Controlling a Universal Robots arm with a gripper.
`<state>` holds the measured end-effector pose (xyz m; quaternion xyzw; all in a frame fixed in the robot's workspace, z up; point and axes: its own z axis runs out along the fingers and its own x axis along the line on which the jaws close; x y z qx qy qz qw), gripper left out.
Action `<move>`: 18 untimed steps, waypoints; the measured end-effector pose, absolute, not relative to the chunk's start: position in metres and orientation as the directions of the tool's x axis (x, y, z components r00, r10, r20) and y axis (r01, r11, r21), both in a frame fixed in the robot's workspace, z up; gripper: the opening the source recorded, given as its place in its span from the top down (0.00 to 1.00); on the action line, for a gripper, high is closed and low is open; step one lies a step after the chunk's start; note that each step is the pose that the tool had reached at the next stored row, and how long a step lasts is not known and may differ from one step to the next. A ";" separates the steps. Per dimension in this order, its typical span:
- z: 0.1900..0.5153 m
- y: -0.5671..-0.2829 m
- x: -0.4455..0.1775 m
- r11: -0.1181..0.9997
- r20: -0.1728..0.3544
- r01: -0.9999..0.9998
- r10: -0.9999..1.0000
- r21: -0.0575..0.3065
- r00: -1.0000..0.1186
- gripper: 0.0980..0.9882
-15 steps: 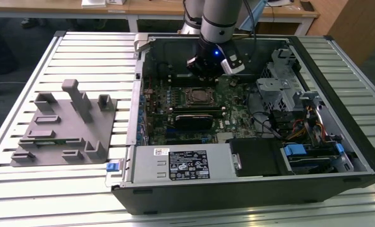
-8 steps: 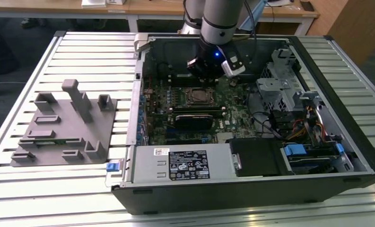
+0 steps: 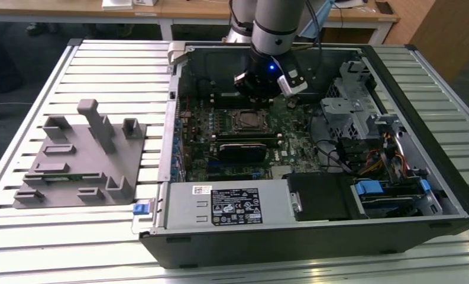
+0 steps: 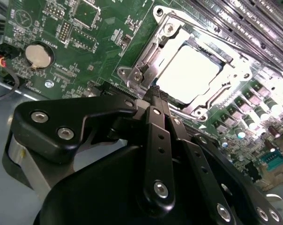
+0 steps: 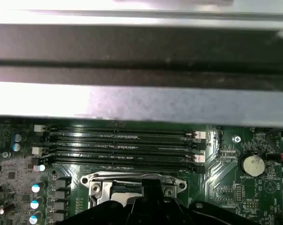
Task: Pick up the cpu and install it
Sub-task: 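Install the second cpu locking lever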
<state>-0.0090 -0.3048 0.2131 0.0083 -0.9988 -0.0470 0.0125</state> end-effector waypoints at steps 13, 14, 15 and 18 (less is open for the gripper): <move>0.256 -0.305 -0.009 0.995 0.024 -0.015 -0.018 0.094 -1.000 0.99; 0.258 -0.305 -0.009 0.995 0.024 -0.015 -0.018 0.094 -1.000 0.99; 0.258 -0.305 -0.009 0.995 0.024 -0.015 -0.018 0.094 -1.000 0.99; 0.258 -0.311 -0.009 0.995 0.024 -0.015 -0.017 0.094 -1.000 0.99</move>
